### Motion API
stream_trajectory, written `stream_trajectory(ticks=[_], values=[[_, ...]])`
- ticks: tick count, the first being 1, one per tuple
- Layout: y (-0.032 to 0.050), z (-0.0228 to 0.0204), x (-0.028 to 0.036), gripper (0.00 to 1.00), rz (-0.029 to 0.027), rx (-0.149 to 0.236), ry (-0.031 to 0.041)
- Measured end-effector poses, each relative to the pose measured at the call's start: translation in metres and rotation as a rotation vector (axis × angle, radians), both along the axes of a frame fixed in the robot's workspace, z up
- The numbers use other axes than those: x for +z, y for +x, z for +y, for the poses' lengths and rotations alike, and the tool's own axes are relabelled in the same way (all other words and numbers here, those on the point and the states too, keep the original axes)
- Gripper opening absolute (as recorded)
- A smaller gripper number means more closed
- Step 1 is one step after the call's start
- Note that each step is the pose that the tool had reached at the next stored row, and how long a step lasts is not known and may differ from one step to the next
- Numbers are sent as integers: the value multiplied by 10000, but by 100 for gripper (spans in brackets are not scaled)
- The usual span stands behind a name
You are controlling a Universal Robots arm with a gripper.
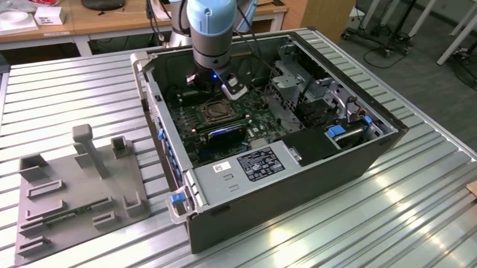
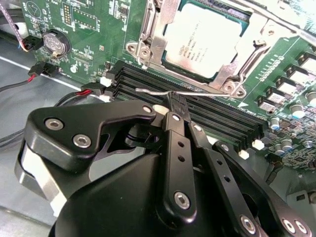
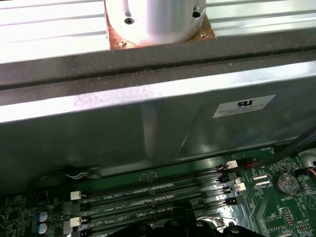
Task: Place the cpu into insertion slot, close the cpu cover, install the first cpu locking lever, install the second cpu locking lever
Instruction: 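Install the first cpu locking lever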
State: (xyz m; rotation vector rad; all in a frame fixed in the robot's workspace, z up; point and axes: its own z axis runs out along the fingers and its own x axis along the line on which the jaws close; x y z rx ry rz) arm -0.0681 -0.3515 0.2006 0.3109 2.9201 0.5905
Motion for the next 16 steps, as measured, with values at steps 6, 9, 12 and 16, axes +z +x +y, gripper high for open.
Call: stream_trajectory(ticks=[6,9,12,16], values=[[3,-3,-28,11,-1,0,0],[3,-3,-38,11,0,-1,-1],[9,-3,-51,11,0,-1,0],[13,-2,-55,11,0,-11,-1]])
